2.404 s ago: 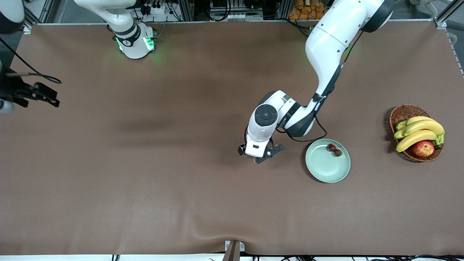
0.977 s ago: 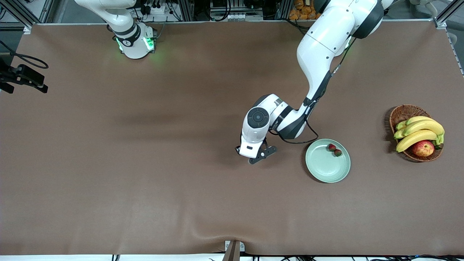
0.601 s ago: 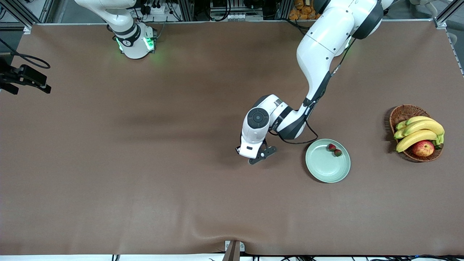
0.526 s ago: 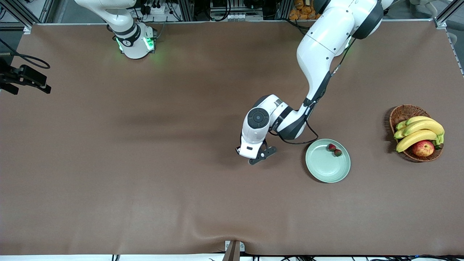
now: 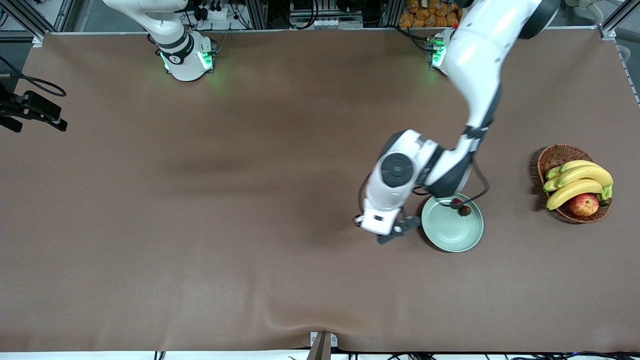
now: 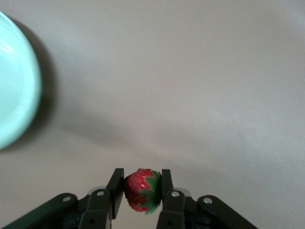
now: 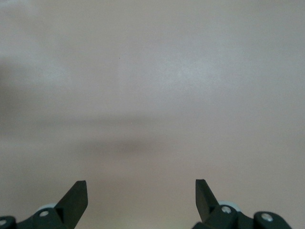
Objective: Collect all strawberries into plate
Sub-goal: 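Carry the strawberry over the plate with the left gripper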
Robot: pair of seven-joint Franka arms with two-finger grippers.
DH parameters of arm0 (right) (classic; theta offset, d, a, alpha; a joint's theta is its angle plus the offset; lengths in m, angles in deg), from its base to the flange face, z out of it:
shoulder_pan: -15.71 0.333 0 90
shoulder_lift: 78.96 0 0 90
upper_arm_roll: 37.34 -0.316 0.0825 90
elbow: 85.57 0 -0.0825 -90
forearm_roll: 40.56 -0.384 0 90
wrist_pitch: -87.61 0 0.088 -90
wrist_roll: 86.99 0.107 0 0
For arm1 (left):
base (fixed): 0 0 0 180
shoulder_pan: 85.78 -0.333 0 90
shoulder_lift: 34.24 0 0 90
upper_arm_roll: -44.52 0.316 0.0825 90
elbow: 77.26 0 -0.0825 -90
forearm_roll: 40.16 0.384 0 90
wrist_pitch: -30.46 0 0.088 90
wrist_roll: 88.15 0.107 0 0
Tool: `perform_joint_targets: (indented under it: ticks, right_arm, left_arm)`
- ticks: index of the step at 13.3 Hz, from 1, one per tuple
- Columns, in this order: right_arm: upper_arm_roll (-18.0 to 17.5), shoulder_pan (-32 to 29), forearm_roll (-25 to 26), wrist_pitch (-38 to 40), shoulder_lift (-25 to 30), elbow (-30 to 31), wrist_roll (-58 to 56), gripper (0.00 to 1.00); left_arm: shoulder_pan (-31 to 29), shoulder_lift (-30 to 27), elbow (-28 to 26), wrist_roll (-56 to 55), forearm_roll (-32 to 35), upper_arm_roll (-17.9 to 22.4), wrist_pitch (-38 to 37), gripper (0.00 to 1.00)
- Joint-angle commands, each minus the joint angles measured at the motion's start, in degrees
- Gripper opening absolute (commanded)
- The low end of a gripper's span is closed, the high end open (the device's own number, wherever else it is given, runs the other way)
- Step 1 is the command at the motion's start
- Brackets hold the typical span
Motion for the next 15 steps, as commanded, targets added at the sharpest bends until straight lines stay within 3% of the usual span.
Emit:
perform_joint_targets:
  ticks: [1, 6, 9, 11, 15]
  right_arm:
    - [-0.02, -0.04, -0.23, 0.50, -0.29, -1.19, -0.73, 1.00]
    - [0.15, -1.44, -1.02, -0.19, -0.64, -0.93, -0.64, 1.00]
    - [0.15, -1.44, -1.02, -1.16, -0.73, -0.93, -0.64, 1.00]
    - [0.07, -1.44, -1.11, -1.69, -0.82, -0.93, -0.64, 1.00]
    - [0.07, -1.00, -1.11, -2.75, -1.61, -1.02, -0.64, 1.00]
  left_arm:
    - [-3.23, -4.58, -2.27, 7.73, -0.72, -0.59, -6.24, 0.00]
    - [-12.11, -6.17, -8.50, 28.48, -0.02, -0.41, -11.10, 0.03]
    - [-18.34, -5.29, -10.45, 40.51, 0.07, -0.41, -10.14, 0.27]
    - [-20.90, -4.67, -10.45, 42.30, -0.02, -0.50, -8.91, 0.40]
    - [-20.74, -4.32, -9.92, 42.13, -0.72, -0.59, -6.98, 0.40]
